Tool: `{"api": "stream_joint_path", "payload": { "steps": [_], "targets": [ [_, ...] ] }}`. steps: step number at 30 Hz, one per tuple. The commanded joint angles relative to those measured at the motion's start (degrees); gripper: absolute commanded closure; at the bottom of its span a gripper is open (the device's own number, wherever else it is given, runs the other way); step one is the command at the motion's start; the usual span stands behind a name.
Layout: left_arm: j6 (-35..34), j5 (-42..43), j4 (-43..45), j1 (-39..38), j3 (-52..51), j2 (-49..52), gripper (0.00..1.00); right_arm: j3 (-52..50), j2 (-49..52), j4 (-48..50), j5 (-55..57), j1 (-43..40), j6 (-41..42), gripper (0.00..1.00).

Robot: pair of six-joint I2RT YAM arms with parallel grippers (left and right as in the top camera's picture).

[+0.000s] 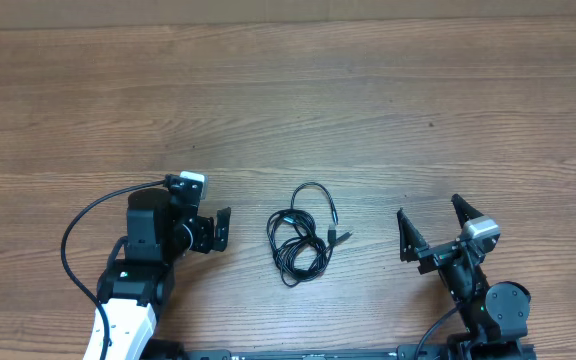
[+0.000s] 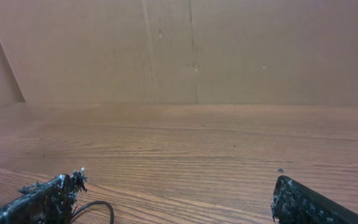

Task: Untangle cables
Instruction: 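Move the left gripper toward the black cable bundle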

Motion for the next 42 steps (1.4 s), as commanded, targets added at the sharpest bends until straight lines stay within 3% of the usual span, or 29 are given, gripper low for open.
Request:
{"api": "stream_joint_path", "payload": {
  "steps": [1,42],
  "targets": [
    [1.53,1.05,-0.2,0.31,1.66,0.07,0.0,-0.61,-0.46,0.31,-0.28,0.31,0.0,0.0],
    [3.85,5.44,-0.2,0.2,1.66,0.13,0.0,-0.61,-0.46,0.33,-0.28,0.31,0.0,0.0]
  ]
}}
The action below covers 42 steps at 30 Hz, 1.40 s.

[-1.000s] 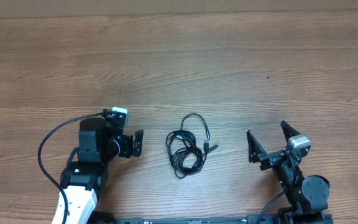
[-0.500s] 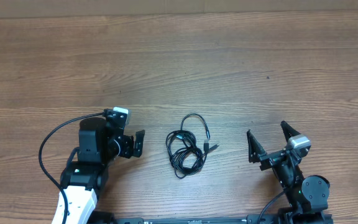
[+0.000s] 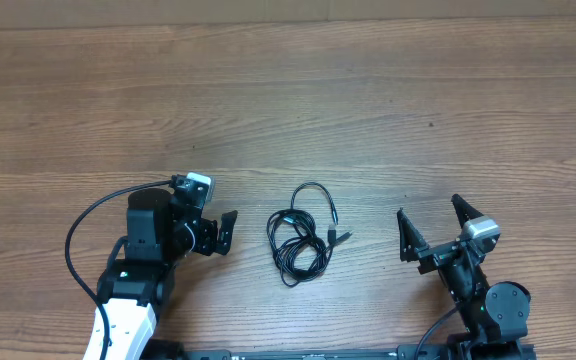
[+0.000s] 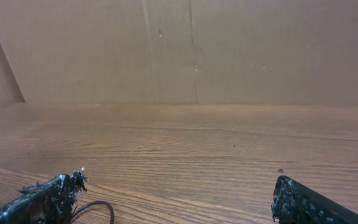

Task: Untangle cables
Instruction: 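Move the left gripper toward the black cable bundle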

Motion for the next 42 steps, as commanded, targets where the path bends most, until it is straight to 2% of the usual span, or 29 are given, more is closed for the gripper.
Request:
{"api": "stream_joint_path", "payload": {
  "steps": [1,14,21,25,30,38,42],
  "targets": [
    [1.05,1.05,-0.35,0.2,1.64,0.13,0.0,-0.61,-0.46,0.33,-0.26,0.31,0.0,0.0],
    [-0.31,6.69,-1.16,0.2,3.41,0.13,0.0,-0.61,-0.46,0.33,-0.26,0.33,0.0,0.0],
    [-0.22,6.54,-9.05,0.15,11.98,0.39,0.0,-0.61,-0.46,0.33,-0.26,0.31,0.0,0.0],
    [-0.2,6.45,-15.06,0.15,18.64,3.39,0.01,-0.61,-0.46,0.31,-0.26,0.31,0.0,0.0],
    [-0.2,6.6,-17.81,-2.08,22.36,9.49,0.0,-0.61,-0.46,0.31,-0.26,0.31,0.0,0.0],
    [-0.22,5.95,-18.18,-9.64,27.3,19.89,0.0,-0.61,-0.46,0.33,-0.26,0.31,0.0,0.0],
    [-0.2,5.27,-17.7,-11.1,27.85,22.1,0.0,-0.61,-0.46,0.33,-0.26,0.31,0.0,0.0]
  ]
}}
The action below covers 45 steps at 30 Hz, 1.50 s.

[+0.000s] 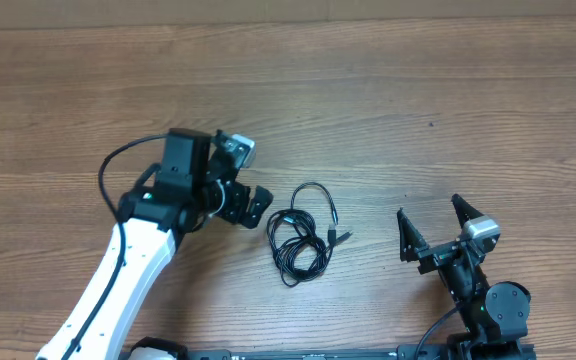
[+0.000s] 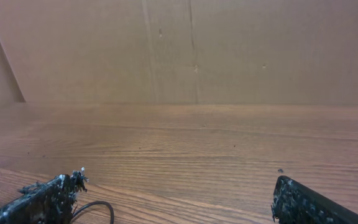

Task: Untangle cables
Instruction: 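Move the left gripper toward the black cable bundle, then lower the left gripper onto the cable bundle and close on it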

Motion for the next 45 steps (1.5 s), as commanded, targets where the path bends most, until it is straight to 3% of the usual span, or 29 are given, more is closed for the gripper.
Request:
{"api": "stream_joint_path", "payload": {
  "steps": [1,15,21,27,38,45],
  "targets": [
    [-0.11,-0.31,0.44,-0.94,1.73,1.55,0.0,-0.61,-0.46,0.31,-0.26,0.31,0.0,0.0],
    [0.02,-0.39,2.54,-0.9,1.73,1.81,0.0,-0.61,-0.46,0.31,-0.26,0.31,0.02,0.0],
    [-2.69,-0.46,-0.57,-1.6,1.73,1.81,0.0,-0.61,-0.46,0.31,-0.26,0.31,0.02,0.0],
    [-5.35,-5.92,-3.41,-5.22,1.7,2.36,0.0,-0.61,-0.46,0.31,-0.26,0.31,0.02,0.0],
    [-12.28,-6.16,-3.78,-7.28,1.7,12.66,0.0,-0.61,-0.46,0.31,-0.26,0.31,0.02,0.0],
    [-12.44,-5.95,-5.92,-7.28,1.7,18.49,0.01,-0.61,-0.46,0.31,-0.26,0.33,0.02,0.0]
  ]
}}
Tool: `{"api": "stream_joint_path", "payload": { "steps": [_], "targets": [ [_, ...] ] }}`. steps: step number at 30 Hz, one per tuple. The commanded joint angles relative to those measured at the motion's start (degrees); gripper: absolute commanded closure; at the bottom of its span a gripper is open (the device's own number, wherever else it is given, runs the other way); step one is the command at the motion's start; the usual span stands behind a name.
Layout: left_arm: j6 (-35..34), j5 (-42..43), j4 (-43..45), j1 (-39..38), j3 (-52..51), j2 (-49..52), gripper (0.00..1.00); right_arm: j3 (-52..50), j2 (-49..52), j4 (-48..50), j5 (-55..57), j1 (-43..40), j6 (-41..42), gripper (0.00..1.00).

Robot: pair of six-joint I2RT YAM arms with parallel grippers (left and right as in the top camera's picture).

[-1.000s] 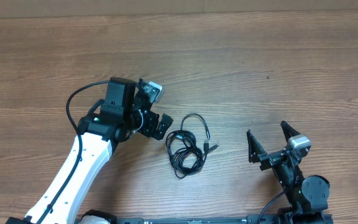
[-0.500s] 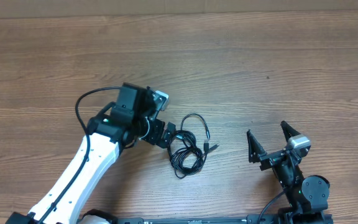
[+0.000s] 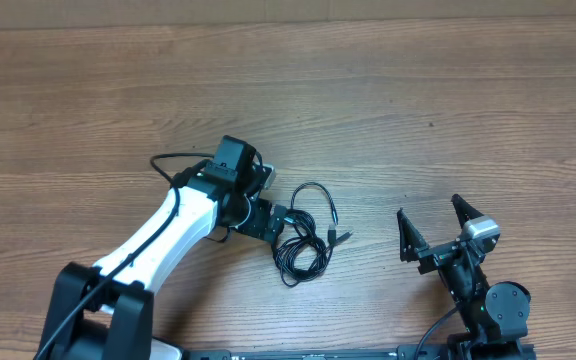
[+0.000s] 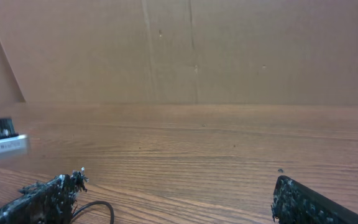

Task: Untangle cables
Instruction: 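Lower the left gripper onto the cable bundle and close on it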

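The tangle of thin black cable (image 3: 303,238) lies in loops on the wooden table, its small plug end (image 3: 340,236) pointing right. My left gripper (image 3: 276,220) reaches in from the left and sits over the tangle's left edge; its fingers merge with the dark cable from overhead. My right gripper (image 3: 434,228) stands wide open to the right of the tangle, with nothing between its fingers (image 4: 42,198). In the right wrist view a bit of black cable (image 4: 98,206) curves beside the left finger.
The wooden table (image 3: 418,110) stretches far back to a brown cardboard wall (image 4: 197,50). The left arm's white link (image 3: 163,235) crosses the lower-left area, its own black lead (image 3: 173,160) arching behind the wrist. The left wrist camera (image 4: 5,146) shows at the right wrist view's left edge.
My left arm has reached further right and nearer, bringing its gripper from just left of the tangle onto the tangle's left loops. The right arm and the cable have not moved.
At first my left gripper hovered open well left of the tangle, near the arm's base. It then crept a little toward the cable, was later extended up beside the tangle's upper left, and now sits on its left edge. The right gripper stayed parked open throughout.
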Motion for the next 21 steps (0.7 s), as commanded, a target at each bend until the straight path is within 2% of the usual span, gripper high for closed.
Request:
{"api": "stream_joint_path", "payload": {
  "steps": [1,21],
  "targets": [
    [-1.29,-0.31,-0.7,-0.42,1.4,2.27,0.0,-0.61,-0.46,0.33,-0.28,0.31,0.0,0.0],
    [-1.25,-0.33,-0.04,-4.55,1.4,3.54,0.01,-0.61,-0.46,0.33,-0.28,0.31,0.0,0.0]
  ]
}}
